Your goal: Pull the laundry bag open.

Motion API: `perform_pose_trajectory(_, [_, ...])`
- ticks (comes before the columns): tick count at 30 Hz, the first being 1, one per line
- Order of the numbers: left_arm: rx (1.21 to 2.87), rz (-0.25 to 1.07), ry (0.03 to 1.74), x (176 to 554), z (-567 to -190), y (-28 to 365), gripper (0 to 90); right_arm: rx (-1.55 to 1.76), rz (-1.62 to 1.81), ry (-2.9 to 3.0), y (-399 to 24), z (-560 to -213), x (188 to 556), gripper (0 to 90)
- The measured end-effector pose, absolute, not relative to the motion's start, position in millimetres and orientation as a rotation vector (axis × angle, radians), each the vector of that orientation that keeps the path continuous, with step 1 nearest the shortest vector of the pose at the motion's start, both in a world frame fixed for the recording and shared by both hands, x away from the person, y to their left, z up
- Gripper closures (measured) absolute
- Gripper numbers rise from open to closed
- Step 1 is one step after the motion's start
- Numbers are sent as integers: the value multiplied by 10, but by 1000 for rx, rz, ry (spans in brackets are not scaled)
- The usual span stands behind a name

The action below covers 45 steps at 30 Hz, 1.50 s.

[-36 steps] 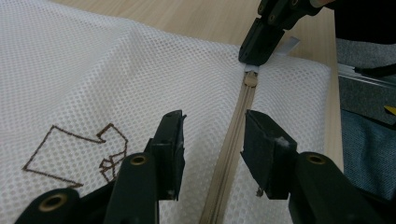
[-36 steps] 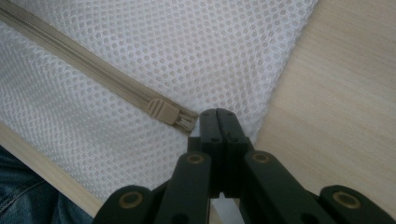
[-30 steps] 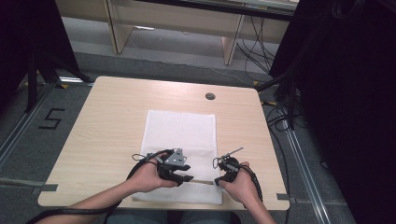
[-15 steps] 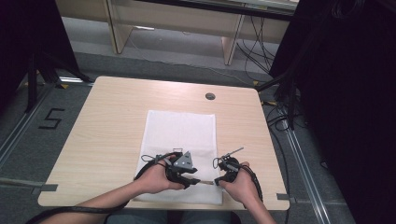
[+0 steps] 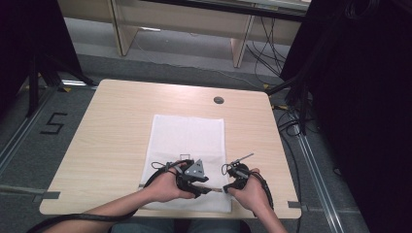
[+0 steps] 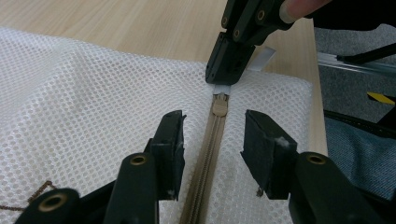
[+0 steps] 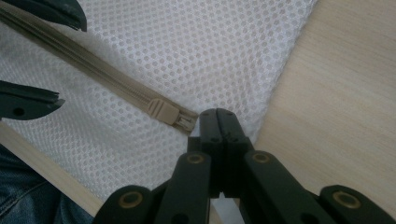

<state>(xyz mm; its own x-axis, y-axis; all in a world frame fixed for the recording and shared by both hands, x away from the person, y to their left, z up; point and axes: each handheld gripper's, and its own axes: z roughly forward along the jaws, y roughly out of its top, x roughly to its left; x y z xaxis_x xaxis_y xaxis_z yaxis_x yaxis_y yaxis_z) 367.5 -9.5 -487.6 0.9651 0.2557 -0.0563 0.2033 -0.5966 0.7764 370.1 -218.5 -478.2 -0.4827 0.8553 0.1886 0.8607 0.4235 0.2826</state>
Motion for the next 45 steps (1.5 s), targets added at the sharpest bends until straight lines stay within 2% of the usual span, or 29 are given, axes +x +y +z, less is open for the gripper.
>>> perform_pose_trajectory(17, [2236, 55, 289, 3661, -4918, -257, 597, -1596, -565, -2618, -2199, -4791, 3706, 900])
perform_pose_trajectory(33, [2267, 48, 232, 3704, -5000, -415, 694, -1610, -542, -2605, -2202, -4792, 3714, 900])
perform_pose_trajectory(45, [2294, 52, 255, 3720, -5072, -484, 750, -1612, -541, -2606, -2201, -4792, 3713, 900])
